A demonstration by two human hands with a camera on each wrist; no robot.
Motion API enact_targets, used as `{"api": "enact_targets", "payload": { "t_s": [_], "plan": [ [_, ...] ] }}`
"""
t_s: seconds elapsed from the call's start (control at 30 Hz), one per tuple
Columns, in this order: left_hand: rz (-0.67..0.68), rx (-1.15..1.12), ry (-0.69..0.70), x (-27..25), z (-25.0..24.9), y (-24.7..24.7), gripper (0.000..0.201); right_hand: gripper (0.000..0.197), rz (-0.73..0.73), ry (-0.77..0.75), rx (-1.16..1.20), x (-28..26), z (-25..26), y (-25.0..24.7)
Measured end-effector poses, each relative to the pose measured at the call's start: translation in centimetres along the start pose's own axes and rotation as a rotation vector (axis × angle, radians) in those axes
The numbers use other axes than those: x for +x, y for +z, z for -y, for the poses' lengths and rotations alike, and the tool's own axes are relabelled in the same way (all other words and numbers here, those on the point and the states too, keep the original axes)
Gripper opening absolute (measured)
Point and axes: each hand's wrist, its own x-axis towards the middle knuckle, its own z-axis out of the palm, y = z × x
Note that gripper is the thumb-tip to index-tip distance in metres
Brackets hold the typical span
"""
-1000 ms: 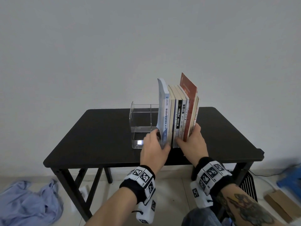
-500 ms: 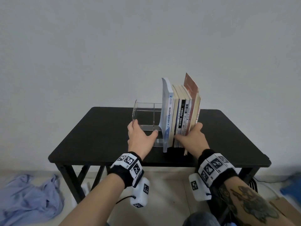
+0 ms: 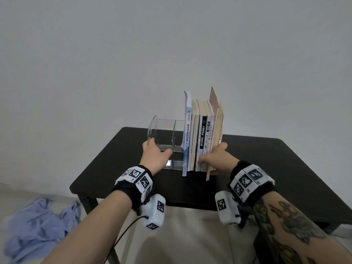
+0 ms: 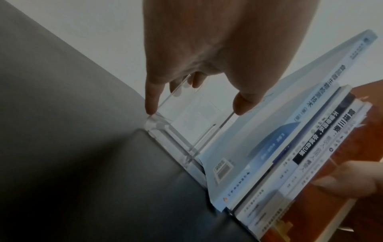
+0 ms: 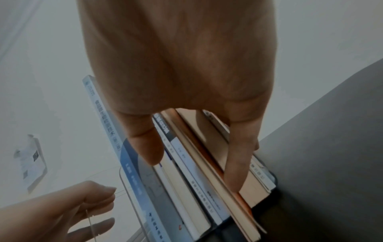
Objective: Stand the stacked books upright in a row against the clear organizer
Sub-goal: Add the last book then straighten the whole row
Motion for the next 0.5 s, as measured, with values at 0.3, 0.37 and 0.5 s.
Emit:
{"api": "enact_targets", "payload": {
  "t_s": [0.3,0.37,0.5],
  "plan": [
    [-0.039,0.080,-0.067,5.9,2.8,-4.2,0.083,0.068,0.050,0.036,-0.074,5.2,3.9,4.3],
    [-0.050,0.089,-0.085,7.4,3.3,-5.1,0.083,0.065,0.063,0.043,-0.077,6.2,4.8,5.2],
    [-0.079,0.088,-0.104,10.0,4.5,-6.4,0.082,0.074,0.067,0.046,-0.069,8.2,6.3,7.0]
  ]
}}
